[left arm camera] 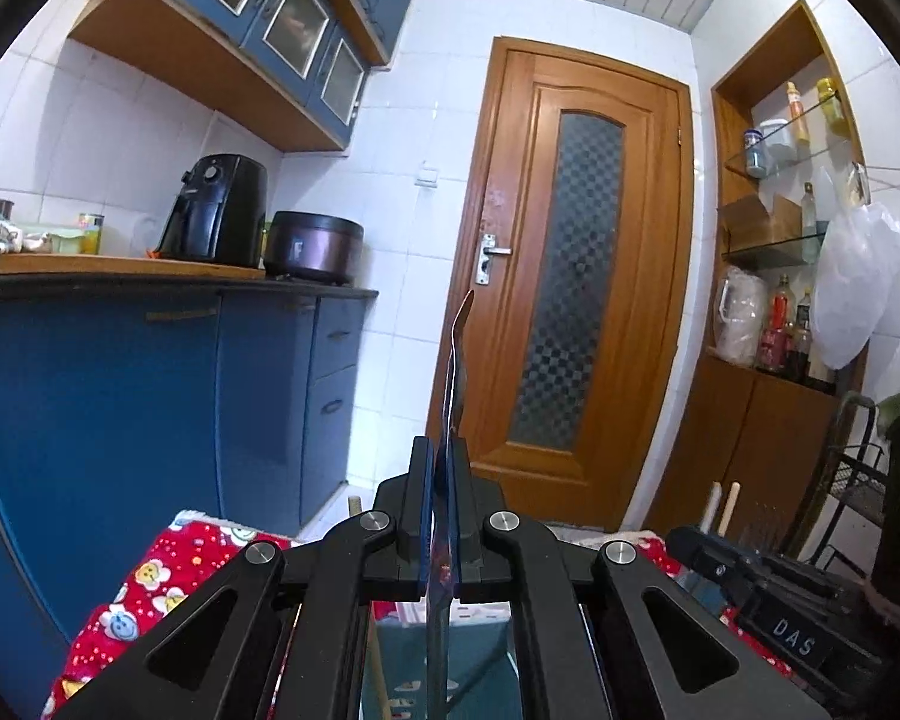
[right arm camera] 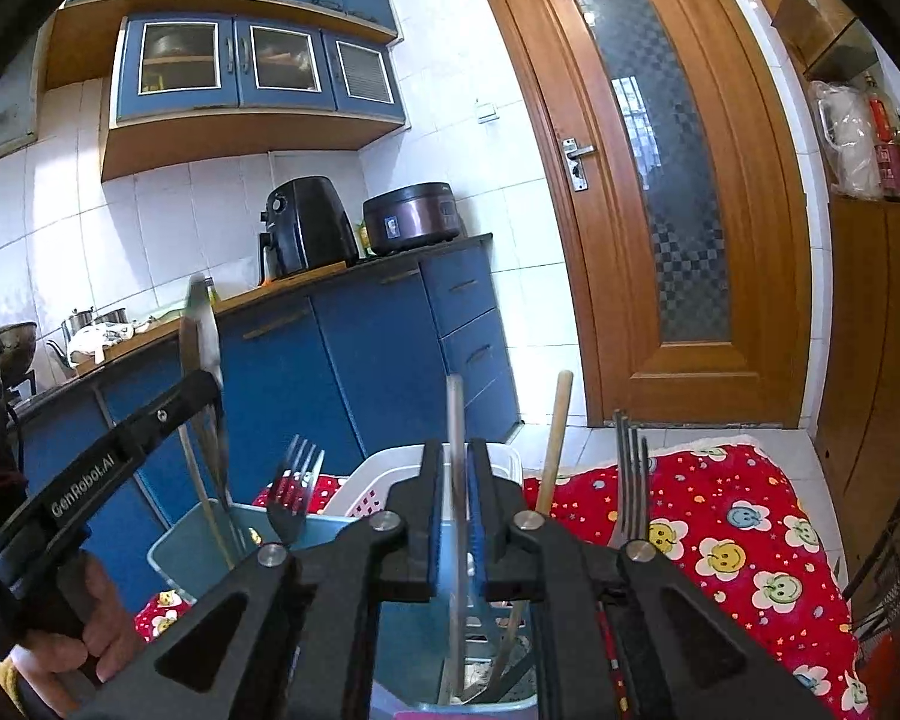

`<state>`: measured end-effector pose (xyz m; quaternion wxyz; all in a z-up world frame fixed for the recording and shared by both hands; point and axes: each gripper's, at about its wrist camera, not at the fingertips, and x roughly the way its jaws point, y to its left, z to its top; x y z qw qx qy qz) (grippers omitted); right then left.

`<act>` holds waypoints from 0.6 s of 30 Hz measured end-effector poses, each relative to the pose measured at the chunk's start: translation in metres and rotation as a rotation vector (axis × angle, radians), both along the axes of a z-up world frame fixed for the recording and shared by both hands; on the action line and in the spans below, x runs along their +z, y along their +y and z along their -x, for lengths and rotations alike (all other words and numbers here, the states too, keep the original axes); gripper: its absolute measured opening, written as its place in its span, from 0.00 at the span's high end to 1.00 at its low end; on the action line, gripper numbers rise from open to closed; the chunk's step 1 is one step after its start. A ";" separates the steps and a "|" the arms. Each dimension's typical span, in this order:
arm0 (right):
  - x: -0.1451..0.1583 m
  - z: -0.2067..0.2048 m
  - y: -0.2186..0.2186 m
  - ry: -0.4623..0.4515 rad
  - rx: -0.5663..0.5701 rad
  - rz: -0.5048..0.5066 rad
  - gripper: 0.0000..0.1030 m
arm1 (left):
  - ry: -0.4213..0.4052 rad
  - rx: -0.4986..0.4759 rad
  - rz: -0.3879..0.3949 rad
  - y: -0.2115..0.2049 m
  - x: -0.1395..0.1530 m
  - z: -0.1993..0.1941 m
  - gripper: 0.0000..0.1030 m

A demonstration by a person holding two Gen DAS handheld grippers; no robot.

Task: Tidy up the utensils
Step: 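Open both tools to drop the chopstick and knife into the holder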

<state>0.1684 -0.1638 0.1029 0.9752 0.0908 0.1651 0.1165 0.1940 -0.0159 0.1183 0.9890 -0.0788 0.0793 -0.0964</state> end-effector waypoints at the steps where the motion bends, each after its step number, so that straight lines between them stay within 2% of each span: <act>1: 0.001 0.002 0.000 -0.001 0.000 -0.004 0.79 | 0.003 -0.005 -0.003 0.000 0.000 0.001 0.96; 2: 0.003 0.003 0.000 -0.003 0.000 -0.009 0.77 | 0.008 -0.008 -0.006 0.000 0.001 0.002 0.95; 4: 0.006 0.008 -0.001 -0.008 -0.001 -0.014 0.74 | 0.020 -0.014 -0.007 0.000 0.001 0.004 0.86; 11: 0.020 0.026 -0.008 -0.025 -0.014 -0.040 0.66 | 0.029 -0.018 -0.010 0.002 0.005 0.017 0.72; 13: 0.023 0.032 -0.010 -0.024 -0.021 -0.052 0.65 | 0.029 -0.020 -0.008 0.003 0.008 0.022 0.62; 18: 0.029 0.049 -0.014 -0.009 -0.047 -0.054 0.65 | 0.059 -0.027 0.003 0.008 0.012 0.034 0.59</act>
